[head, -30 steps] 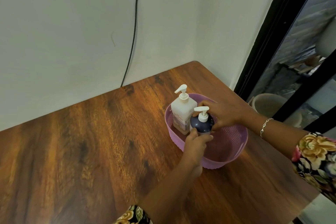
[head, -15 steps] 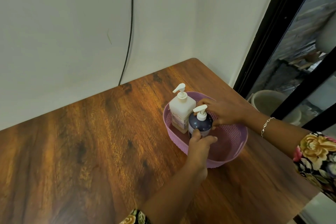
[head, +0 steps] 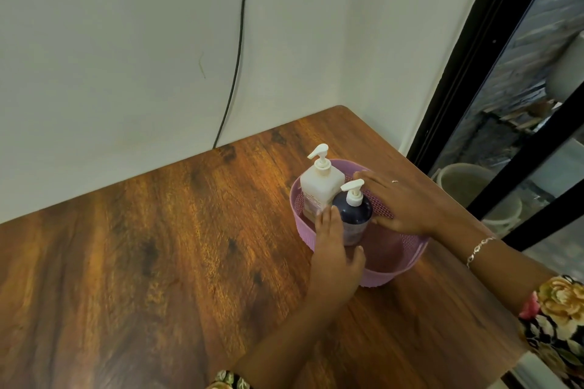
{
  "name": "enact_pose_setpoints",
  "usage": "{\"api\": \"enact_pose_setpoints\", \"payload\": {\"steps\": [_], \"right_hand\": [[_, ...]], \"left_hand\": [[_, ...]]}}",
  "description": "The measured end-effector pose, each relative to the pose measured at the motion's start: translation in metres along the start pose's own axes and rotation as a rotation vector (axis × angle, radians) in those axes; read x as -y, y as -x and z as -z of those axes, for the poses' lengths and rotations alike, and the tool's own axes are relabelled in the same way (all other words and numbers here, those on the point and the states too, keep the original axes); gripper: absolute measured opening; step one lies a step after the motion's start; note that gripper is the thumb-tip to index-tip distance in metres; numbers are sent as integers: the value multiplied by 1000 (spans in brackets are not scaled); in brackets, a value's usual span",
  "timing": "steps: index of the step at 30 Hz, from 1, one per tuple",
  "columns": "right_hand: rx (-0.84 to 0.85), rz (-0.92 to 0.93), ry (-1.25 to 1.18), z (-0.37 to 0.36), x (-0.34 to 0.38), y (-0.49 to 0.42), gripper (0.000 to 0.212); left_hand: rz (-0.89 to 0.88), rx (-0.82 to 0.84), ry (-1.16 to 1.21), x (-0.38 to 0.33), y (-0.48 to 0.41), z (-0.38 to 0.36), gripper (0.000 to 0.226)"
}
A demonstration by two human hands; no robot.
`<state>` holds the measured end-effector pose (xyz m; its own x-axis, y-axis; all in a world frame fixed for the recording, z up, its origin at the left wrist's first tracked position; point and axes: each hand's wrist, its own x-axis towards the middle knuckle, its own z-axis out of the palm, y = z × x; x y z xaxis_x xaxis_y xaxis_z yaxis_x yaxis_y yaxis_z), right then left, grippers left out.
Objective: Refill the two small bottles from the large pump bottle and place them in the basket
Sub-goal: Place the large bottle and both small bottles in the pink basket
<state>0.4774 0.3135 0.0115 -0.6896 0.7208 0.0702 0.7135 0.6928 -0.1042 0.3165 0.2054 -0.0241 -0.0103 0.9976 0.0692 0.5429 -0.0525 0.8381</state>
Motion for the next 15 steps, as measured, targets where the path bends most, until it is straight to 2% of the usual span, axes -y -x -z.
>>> {"api": "enact_pose_setpoints", "payload": {"steps": [4, 7, 11, 15], "right_hand": [[-150, -124, 47, 7, 25, 22, 78], [-335, -97, 17, 6, 52, 29, 69], [-284, -128, -144, -18, 87, 29, 75], [-325, 59, -210, -31, 139, 19, 70]], "left_hand": [[-123, -15, -283, 22, 12, 17, 75], [-178, -51, -452, 36, 28, 34, 70], [-166, -53, -552, 49, 55, 59, 68], [-121, -98, -592, 59, 95, 95, 66]]}}
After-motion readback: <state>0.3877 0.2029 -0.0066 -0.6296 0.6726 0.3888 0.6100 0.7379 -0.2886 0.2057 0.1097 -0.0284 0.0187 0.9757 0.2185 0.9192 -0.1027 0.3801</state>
